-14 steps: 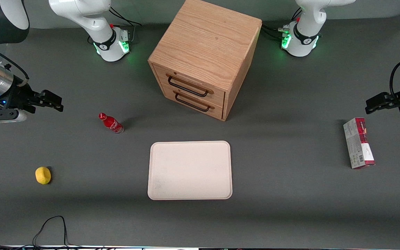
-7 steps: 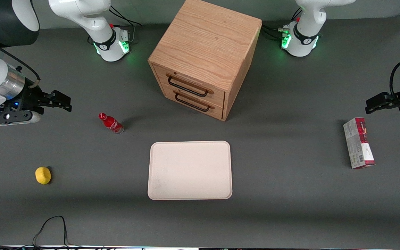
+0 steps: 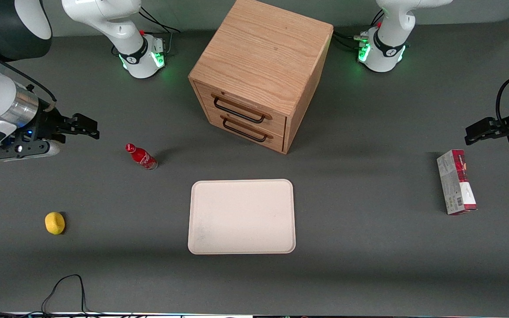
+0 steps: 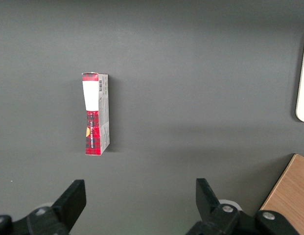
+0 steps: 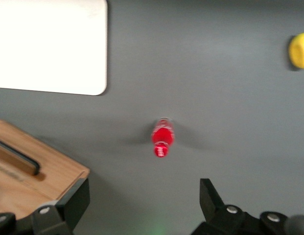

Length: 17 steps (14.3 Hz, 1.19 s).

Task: Open upper drawer

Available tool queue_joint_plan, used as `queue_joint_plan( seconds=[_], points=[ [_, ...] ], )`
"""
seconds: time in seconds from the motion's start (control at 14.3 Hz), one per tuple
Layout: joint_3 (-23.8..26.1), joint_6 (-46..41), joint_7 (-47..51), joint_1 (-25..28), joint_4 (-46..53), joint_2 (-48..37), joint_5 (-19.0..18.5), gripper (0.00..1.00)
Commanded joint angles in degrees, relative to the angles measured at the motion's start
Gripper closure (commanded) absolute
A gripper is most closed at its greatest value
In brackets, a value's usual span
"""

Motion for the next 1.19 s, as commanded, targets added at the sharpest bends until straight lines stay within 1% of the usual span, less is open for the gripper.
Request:
queue_joint_plan(
  seconds=[0.0, 0.21, 0.35, 0.56, 0.77, 0.91, 1.12],
  points=[
    [1.05, -2.78, -0.39, 2.66, 3.29, 1.51, 1.58, 0.0],
    [1.05, -3.05, -0.13, 8.11, 3.56, 2.83, 1.23, 0.0],
    [0.96, -2.45, 0.23, 12.14, 4.08, 5.02, 0.97, 0.0],
    [1.05, -2.09, 0.23, 16.72, 6.1, 8.71, 0.97, 0.0],
    [1.05, -2.09, -0.56, 19.8, 8.03, 11.09, 1.14, 0.0],
    [1.4, -1.91, -1.18, 20.6, 8.39, 12.14, 1.41, 0.0],
    [2.19, -1.56, -6.35, 21.92, 10.66, 14.6, 1.67, 0.0]
  ],
)
